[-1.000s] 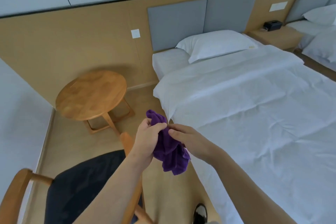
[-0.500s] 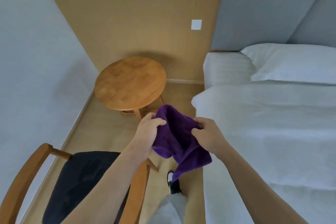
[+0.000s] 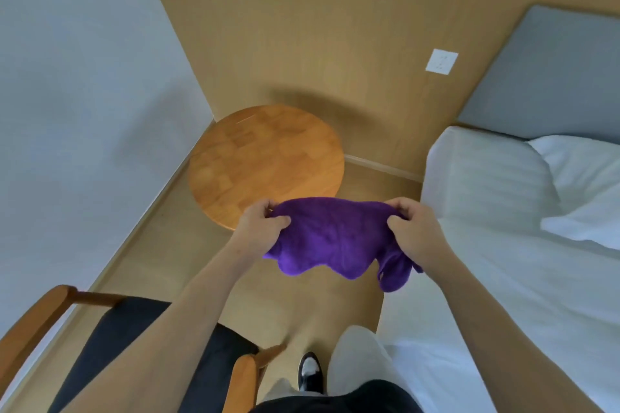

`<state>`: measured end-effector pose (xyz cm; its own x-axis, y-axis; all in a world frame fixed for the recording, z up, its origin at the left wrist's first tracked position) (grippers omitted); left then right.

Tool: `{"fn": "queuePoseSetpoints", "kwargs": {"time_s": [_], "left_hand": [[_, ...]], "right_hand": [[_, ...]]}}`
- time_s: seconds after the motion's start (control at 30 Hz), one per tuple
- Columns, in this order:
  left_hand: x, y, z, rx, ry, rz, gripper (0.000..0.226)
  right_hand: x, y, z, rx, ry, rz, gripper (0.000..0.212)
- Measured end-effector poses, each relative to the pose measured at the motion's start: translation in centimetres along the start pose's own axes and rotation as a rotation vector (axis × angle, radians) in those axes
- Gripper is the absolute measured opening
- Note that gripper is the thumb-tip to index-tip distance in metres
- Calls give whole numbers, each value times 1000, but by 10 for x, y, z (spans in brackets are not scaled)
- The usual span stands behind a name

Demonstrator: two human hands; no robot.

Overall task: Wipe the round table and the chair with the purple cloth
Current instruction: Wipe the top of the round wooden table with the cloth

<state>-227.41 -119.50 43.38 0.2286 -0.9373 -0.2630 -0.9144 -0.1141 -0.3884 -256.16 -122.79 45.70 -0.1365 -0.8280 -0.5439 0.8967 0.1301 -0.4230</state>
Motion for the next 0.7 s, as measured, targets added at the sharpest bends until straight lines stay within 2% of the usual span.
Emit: {"fn": "queuePoseSetpoints", "kwargs": {"time_s": [0.17, 0.4, 0.47, 0.53, 0.6, 0.7], "left_hand": [[82, 15, 1, 124, 4, 21, 9], [198, 42, 32, 316, -103, 64, 15], [238, 57, 37, 383, -109, 116, 8], [277, 66, 39, 414, -117, 134, 15], [314, 68, 38, 382, -130, 75, 25], [368, 58, 31, 295, -104, -132, 28]], "right_hand": [[99, 10, 32, -47, 44, 68, 39], [240, 37, 72, -128, 123, 248, 40], [276, 48, 89, -119, 139, 277, 42], [307, 62, 107, -105, 133, 304, 39], [332, 75, 125, -128, 94, 316, 40], [360, 88, 152, -231, -24, 298, 41]]}}
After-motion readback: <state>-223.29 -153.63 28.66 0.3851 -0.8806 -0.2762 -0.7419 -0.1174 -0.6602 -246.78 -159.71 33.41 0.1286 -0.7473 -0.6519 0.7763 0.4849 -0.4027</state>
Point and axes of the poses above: each hand's wrist, its own x-axis towards the middle knuckle, its own y-axis out of the palm, z = x × y, the point moved 8 cm from there along x, towards the middle knuckle, and after that the axes turned 15 degrees about y, right-handed, at the moved point
